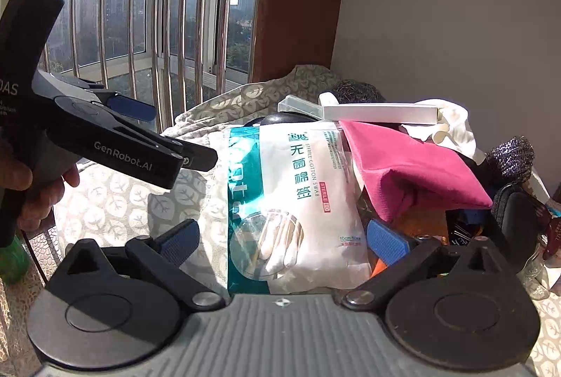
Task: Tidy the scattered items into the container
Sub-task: 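Move both tools toward the white-and-teal cotton swab bag, then grasp the cotton swab bag with both tools, then lift the cotton swab bag and carry it over the orange box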
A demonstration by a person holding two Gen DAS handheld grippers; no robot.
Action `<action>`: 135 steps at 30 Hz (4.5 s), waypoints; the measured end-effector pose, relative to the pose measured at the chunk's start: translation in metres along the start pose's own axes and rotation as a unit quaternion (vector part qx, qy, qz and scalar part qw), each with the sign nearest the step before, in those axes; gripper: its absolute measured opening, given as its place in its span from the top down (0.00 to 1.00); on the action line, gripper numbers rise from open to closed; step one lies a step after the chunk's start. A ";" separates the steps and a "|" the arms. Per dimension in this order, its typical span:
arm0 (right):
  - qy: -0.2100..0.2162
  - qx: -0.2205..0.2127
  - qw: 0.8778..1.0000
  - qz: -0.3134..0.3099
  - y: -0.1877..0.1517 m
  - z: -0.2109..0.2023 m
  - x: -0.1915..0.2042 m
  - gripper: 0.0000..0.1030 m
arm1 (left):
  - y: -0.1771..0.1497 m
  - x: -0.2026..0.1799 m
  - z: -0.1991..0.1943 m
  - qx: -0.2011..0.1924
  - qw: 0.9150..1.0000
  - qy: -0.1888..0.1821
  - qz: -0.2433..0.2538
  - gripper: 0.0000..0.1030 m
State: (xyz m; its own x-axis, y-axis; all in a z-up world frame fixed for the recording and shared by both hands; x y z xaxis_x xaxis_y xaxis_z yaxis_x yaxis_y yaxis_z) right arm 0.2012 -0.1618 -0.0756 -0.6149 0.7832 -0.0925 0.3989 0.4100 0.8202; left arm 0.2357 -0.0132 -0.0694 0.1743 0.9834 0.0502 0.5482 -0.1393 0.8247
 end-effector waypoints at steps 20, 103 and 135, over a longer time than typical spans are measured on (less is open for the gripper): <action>0.020 -0.039 0.986 0.161 -0.021 -0.045 -0.091 0.00 | 0.012 -0.067 -0.022 -0.015 0.989 -0.112 0.095 0.00; 0.001 -0.136 0.972 0.191 -0.018 -0.099 -0.193 0.55 | 0.066 -0.230 0.004 -0.079 0.958 -0.180 0.208 0.61; -0.176 -0.170 0.943 0.228 -0.023 -0.152 -0.395 0.54 | 0.179 -0.420 0.082 -0.148 0.920 -0.222 0.286 0.60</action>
State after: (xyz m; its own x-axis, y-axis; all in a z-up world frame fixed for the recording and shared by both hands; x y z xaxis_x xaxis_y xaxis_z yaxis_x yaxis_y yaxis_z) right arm 0.3318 -0.5518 0.0281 -0.1448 0.9730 0.1798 0.2898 -0.1320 0.9479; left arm 0.3276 -0.4604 0.0111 0.7189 0.6045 0.3432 0.0265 -0.5172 0.8555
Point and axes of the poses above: each gripper's, at about its wrist camera, not at the fingertips, and z roughly the way its jaws point, x to its left, y to its top, the point moved 7 cm from there along z, roughly the way its jaws point, and after that the axes turned 1 degree about x, right-handed, at the moved point
